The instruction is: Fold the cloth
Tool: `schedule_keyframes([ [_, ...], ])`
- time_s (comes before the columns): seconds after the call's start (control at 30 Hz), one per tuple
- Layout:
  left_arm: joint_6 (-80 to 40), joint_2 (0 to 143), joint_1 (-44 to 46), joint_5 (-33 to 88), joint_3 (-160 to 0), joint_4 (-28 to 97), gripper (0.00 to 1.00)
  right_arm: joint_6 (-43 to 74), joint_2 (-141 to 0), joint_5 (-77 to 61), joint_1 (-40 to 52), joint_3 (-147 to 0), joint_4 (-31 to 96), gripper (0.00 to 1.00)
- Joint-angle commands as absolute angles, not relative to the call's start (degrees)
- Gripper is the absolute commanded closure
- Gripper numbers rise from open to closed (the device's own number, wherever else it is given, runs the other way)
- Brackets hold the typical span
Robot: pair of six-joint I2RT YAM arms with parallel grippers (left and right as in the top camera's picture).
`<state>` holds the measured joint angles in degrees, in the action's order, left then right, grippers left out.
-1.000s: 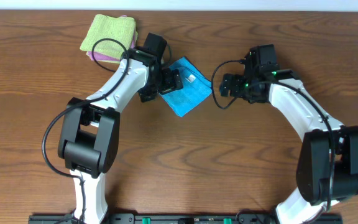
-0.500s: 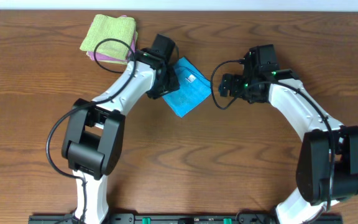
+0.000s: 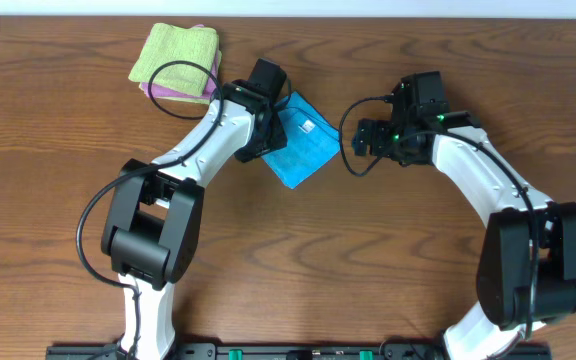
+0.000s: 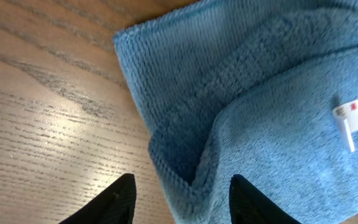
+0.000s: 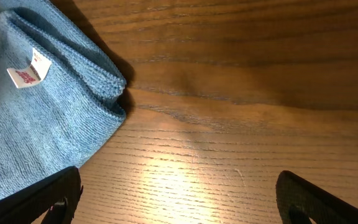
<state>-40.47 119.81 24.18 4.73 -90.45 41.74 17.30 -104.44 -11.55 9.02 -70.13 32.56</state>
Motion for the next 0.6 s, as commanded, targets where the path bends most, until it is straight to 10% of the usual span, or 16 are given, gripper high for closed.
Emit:
schedule_keyframes([
  [0.0, -41.21, 120.66, 24.62, 1.85, -90.02, 41.06, 0.48, 16.19, -103.07, -10.76, 8.62, -70.83, 32.58, 0.01],
  [0.4, -42.96, 120.66, 24.91, 1.52, -87.24, 39.72, 0.48, 16.19, -103.07, -10.74, 8.62, -70.83, 32.58, 0.01],
  [0.57, -42.92, 120.66, 24.91, 1.48, -87.22, 37.89, 0.94, 16.19, -103.07, -10.76, 8.62, -70.83, 32.60, 0.01],
])
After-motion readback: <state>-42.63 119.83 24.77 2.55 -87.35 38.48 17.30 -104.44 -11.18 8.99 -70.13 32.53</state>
